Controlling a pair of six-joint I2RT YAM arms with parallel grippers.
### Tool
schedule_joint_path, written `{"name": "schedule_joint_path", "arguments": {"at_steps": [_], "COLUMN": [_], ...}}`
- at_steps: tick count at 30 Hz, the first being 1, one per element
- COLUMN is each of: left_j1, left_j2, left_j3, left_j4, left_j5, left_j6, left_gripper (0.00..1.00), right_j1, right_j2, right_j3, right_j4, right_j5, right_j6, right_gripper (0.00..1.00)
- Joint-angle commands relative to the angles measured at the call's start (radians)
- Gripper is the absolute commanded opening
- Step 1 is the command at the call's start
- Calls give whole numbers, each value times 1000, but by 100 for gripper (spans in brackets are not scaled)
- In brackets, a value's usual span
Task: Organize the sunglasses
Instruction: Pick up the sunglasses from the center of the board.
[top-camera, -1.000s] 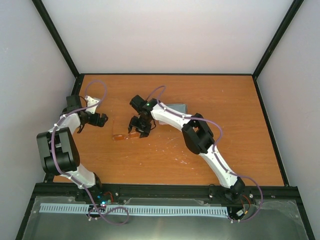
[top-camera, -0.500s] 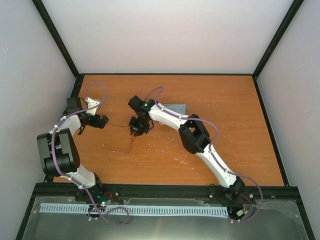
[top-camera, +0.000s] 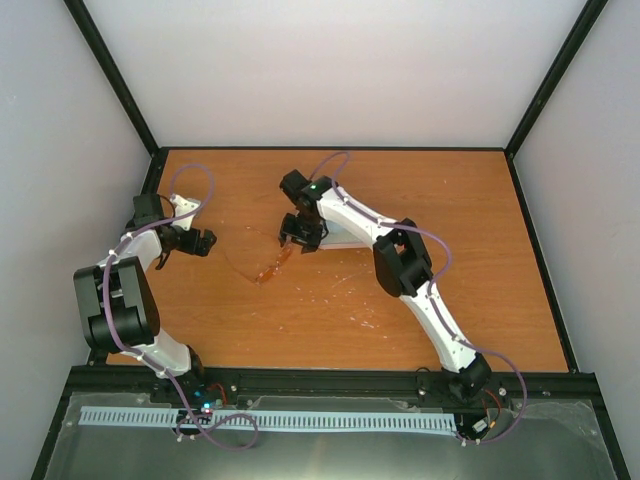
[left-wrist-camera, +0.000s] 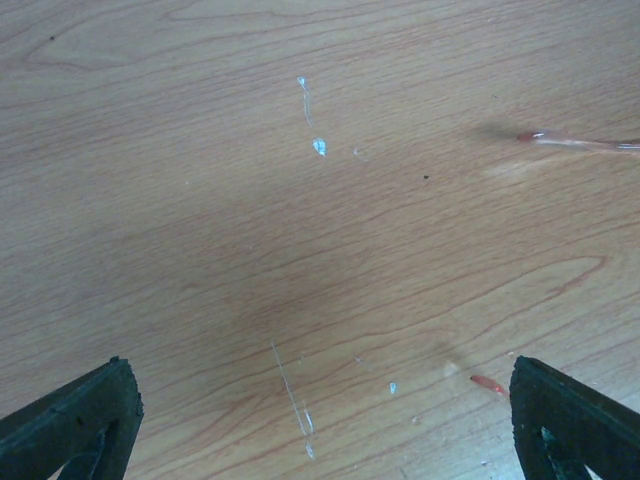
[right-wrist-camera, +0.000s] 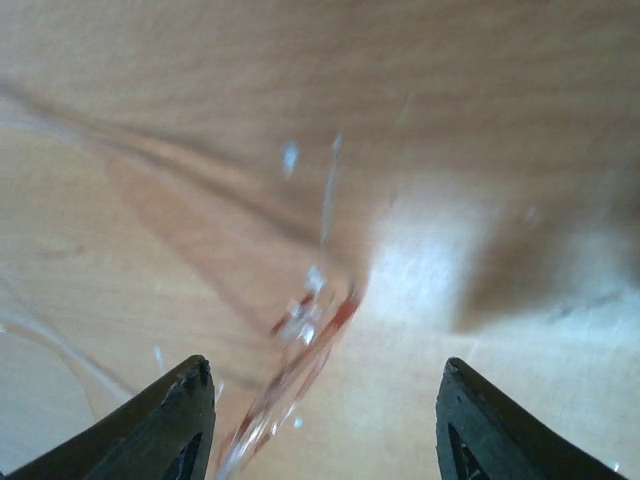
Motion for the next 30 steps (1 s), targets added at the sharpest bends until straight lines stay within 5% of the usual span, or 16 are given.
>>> {"name": "schedule_joint_path", "arguments": {"at_steps": [1,23,30], "left_j1": [8,12,18], "left_j2": [10,-8,-15], "left_j3": [38,21,2], "left_j4": [13,45,61], "left_j5": [-5,13,9], "left_j6": [5,2,0], "left_gripper": [100,99,100], "right_j1": [74,142,139], "right_j2": [-114,-90,-47], "right_j3": [-24,-145,-106], "right_j4": [-49,97,109], "right_j5": [-1,-20,5], "right_j6": [-9,247,262], "right_gripper": [60,61,51]}}
